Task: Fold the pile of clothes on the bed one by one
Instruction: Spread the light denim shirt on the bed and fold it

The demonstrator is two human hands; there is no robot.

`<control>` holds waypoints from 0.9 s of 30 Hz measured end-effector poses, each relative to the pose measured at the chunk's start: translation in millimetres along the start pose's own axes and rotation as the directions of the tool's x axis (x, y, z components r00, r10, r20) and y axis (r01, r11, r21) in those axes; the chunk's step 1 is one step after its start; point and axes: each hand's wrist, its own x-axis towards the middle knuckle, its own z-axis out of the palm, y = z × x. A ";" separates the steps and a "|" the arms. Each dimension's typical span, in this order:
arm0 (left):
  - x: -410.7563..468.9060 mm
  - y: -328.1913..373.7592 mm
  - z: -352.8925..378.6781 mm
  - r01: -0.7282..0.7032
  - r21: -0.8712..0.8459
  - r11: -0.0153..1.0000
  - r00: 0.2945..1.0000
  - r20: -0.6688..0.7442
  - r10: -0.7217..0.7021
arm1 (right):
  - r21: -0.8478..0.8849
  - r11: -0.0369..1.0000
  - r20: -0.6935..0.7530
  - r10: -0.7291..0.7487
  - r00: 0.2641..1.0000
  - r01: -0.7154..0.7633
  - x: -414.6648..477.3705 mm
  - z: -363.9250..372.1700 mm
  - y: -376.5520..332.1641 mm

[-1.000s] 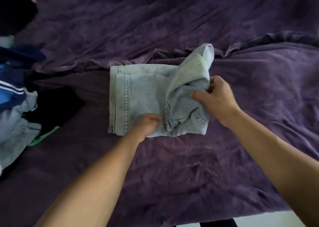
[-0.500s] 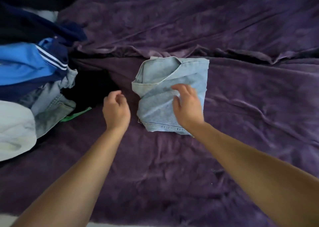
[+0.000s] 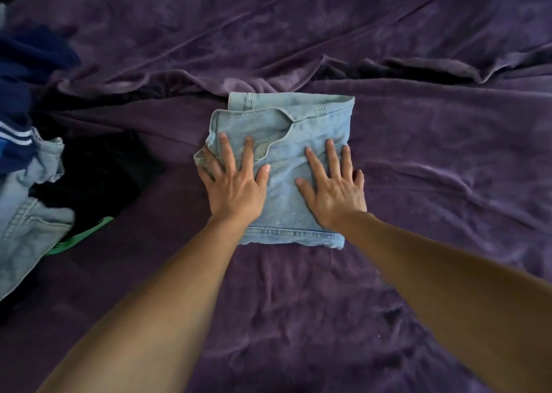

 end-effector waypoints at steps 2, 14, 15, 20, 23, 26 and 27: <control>-1.2 1.6 -1.6 0.000 -0.029 1.000 0.999 -0.033 -0.001 | 0.014 1.000 0.006 -0.017 1.000 0.017 3.7 -2.5 1.2; -28.6 11.9 -40.9 0.398 -0.597 0.697 0.860 -0.022 -0.510 | 0.706 0.652 -0.002 0.392 0.920 -0.276 -27.5 -16.5 -8.1; -26.1 12.8 -47.4 0.407 -0.629 0.662 0.859 0.018 -0.512 | 0.715 0.653 -0.024 0.381 0.924 -0.251 -30.1 -22.2 -1.7; -50.2 73.1 -78.2 0.255 -0.731 0.633 0.914 -0.031 -0.404 | 0.732 0.663 -0.159 0.393 0.906 -0.159 -67.9 -63.0 48.0; -71.3 141.9 -87.8 0.145 -0.760 0.634 0.941 -0.093 -0.326 | 0.755 0.641 -0.223 0.448 0.866 -0.137 -97.6 -89.5 108.4; -94.9 222.6 -82.5 0.058 -0.807 0.587 0.958 -0.121 -0.260 | 0.731 0.669 -0.300 0.495 0.815 -0.137 -123.7 -111.0 184.8; -102.3 251.3 -77.4 0.030 -0.823 0.567 0.963 -0.128 -0.238 | 0.724 0.675 -0.318 0.508 0.801 -0.141 -131.2 -117.5 213.1</control>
